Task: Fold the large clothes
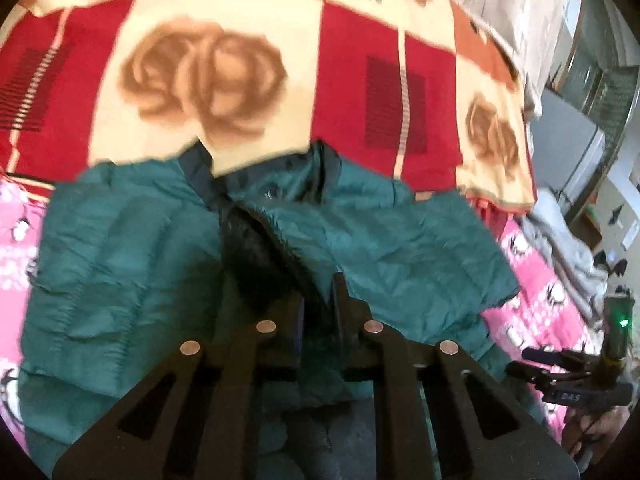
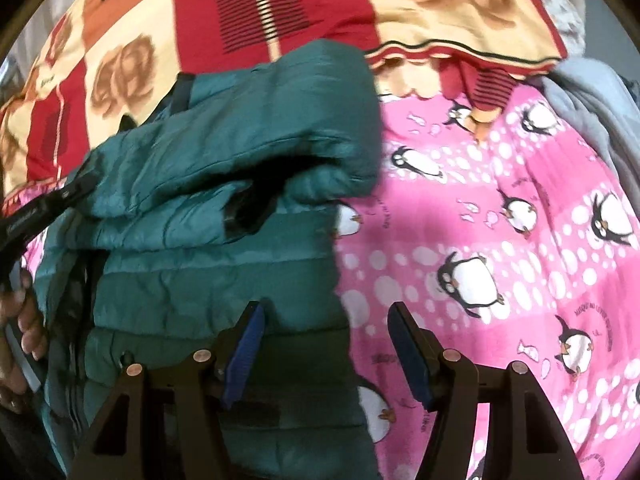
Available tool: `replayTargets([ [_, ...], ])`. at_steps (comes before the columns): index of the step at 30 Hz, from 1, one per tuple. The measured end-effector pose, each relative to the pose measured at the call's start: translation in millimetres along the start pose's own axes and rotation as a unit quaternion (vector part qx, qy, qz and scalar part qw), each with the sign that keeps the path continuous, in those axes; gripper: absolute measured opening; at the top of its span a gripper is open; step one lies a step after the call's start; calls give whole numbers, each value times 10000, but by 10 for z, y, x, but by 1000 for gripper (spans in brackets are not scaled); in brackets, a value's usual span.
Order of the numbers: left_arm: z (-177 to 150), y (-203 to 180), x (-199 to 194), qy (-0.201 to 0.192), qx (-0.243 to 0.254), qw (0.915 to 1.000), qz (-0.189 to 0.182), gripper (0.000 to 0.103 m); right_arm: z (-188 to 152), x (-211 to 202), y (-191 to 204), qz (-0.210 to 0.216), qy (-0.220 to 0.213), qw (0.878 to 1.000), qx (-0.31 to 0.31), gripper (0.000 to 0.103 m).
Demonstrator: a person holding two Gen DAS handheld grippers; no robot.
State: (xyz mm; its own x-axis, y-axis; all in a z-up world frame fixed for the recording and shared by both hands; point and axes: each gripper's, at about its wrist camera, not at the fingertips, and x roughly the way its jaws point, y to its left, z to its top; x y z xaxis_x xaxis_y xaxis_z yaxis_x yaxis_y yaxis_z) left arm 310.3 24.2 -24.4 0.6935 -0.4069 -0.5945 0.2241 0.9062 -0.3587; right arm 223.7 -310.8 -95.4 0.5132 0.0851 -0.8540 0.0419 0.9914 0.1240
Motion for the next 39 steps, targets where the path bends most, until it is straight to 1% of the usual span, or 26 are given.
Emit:
replayTargets([
  [4, 124, 242, -418, -527, -367, 9979, 37, 11, 50, -32, -118, 111, -46, 9991, 395, 62],
  [6, 160, 434, -632, -744, -535, 9957, 125, 11, 68, -35, -158, 196, -41, 9981, 579, 61],
  [8, 168, 614, -764, -839, -649, 9938, 327, 11, 85, -46, -161, 202, -65, 9975, 667, 61],
  [10, 150, 800, -816, -806, -819, 9918, 557, 11, 97, -53, -138, 157, -93, 9978, 645, 61],
  [11, 126, 907, -809, -730, -943, 9906, 674, 11, 101, -54, -128, 146, -105, 9979, 630, 61],
  [12, 97, 975, -779, -632, -1035, 9897, 756, 11, 106, -58, -111, 127, -121, 9979, 616, 61],
  [14, 19, 1132, -674, -255, -1282, 9879, 831, 11, 124, -61, -78, 91, -150, 9981, 597, 61],
  [15, -13, 1185, -640, -118, -1393, 9861, 895, 13, 139, -59, -65, 79, -167, 9981, 587, 61],
  [17, -41, 1244, -649, -19, -1518, 9822, 1108, 13, 192, -78, -40, 20, -251, 9980, 588, 61],
  [19, -21, 1280, -752, -172, -1552, 9783, 1359, 13, 273, -123, -17, -67, -446, 9973, 575, 61],
  [20, -13, 1306, -840, -326, -1603, 9738, 1582, 13, 318, -154, -5, -90, -552, 9969, 554, 61],
  [21, -12, 1329, -928, -502, -1682, 9682, 1781, 13, 398, -207, 27, -97, -750, 9958, 518, 61],
  [23, -29, 1352, -1021, -727, -1796, 9605, 1997, 13, 514, -281, 102, -83, -1082, 9934, 366, 61],
  [24, -20, 1341, -1017, -758, -1794, 9607, 1980, 13, 604, -324, 180, -116, -1393, 9900, 173, 61],
  [26, 24, 1225, -917, -778, -1540, 9689, 1772, 13, 744, -339, 327, -128, -1863, 9823, -137, 60],
  [27, 44, 1145, -855, -813, -1368, 9734, 1651, 13, 813, -322, 387, -40, -2001, 9795, -213, 59],
  [28, 69, 1070, -799, -832, -1222, 9776, 1498, 13, 862, -283, 435, 93, -2049, 9784, -263, 58],
  [29, 86, 981, -731, -811, -1079, 9814, 1365, 13, 907, -220, 473, 269, -2024, 9785, -292, 57],
  [30, 97, 869, -630, -724, -862, 9858, 1245, 13, 961, -118, 528, 559, -1914, 9795, -299, 57],
  [31, 106, 795, -524, -585, -696, 9887, 1192, 13, 996, -44, 566, 670, -1846, 9800, -309, 56],
  [32, 92, 757, -440, -442, -619, 9899, 1197, 13, 1022, 23, 596, 688, -1798, 9807, -341, 56],
  [33, 71, 736, -323, -229, -565, 9900, 1275, 13, 1056, 145, 656, 626, -1661, 9831, -446, 56],
  [34, 35, 748, -199, 34, -530, 9881, 1442, 13, 1067, 228, 683, 578, -1539, 9851, -502, 56],
  [36, -70, 809, 15, 555, -455, 9821, 1744, 13, 1067, 483, 711, 657, -1096, 9900, -596, 56],
  [37, -108, 833, 78, 715, -413, 9799, 1817, 14, 1044, 628, 709, 685, -777, 9925, -647, 56],
  [39, -148, 837, 104, 825, -350, 9762, 1974, 14, 987, 800, 731, 781, -418, 9929, -794, 56],
])
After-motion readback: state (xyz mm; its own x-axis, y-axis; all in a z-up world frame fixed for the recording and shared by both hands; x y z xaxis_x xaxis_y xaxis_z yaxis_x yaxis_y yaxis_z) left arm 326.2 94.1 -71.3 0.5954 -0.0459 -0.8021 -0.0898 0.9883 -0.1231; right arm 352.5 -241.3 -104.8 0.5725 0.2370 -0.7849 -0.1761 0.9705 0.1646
